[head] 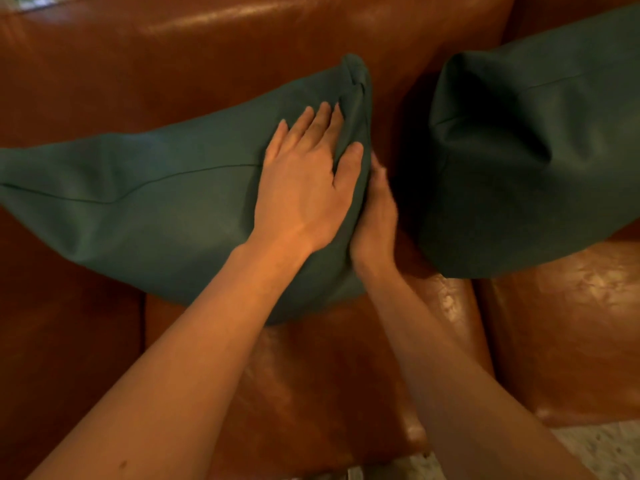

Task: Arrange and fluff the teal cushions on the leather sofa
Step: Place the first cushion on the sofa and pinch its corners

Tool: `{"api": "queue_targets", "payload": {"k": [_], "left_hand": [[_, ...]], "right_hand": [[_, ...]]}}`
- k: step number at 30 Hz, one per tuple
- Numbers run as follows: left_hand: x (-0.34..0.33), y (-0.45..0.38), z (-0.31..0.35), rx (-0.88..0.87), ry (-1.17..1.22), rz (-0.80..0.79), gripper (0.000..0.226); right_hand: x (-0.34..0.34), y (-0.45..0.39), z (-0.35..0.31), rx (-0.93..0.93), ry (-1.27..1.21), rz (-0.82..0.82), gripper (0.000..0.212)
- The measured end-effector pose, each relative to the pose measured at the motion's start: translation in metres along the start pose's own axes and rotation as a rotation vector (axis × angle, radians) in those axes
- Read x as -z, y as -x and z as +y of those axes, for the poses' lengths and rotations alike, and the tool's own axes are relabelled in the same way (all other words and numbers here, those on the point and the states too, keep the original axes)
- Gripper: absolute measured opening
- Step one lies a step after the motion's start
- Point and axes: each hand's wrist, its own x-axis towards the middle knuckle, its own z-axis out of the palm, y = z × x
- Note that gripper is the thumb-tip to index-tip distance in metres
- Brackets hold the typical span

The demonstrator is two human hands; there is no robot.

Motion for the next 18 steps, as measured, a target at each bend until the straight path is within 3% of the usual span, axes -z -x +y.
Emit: {"api": "queue_targets", "payload": {"k": [4, 7, 8, 11, 14, 16, 18], "left_hand": [[0.003, 0.001, -0.005, 0.009, 0.021, 0.041, 0.061], [0.003, 0.0, -0.007, 0.012, 0.022, 0.063, 0.061], [0.004, 0.001, -0.006, 0.011, 0.039, 0.087, 0.061], [0.016, 0.012, 0.0, -0.003, 0.058, 0.25, 0.055], [0.026, 0.052, -0.004, 0.036, -0.006, 0.433, 0.048], [0.022, 0.087, -0.013, 0.126, -0.081, 0.42, 0.05], [0.011, 0.112, -0.025, 0.188, -0.193, 0.322, 0.055]], "right_hand": [[0.015, 0.038, 0.059, -0.3, 0.135, 0.042, 0.052], [0.045, 0.055, 0.086, -0.461, 0.49, -0.106, 0.053], [0.051, 0.056, 0.083, -0.462, 0.578, -0.09, 0.053], [0.053, 0.063, 0.038, -0.217, 0.562, 0.108, 0.044], [0.022, 0.071, -0.028, 0.154, 0.348, 0.117, 0.048], [-0.006, 0.07, -0.042, 0.256, 0.314, 0.04, 0.05], [-0.023, 0.07, -0.033, 0.235, 0.345, -0.033, 0.053]]}}
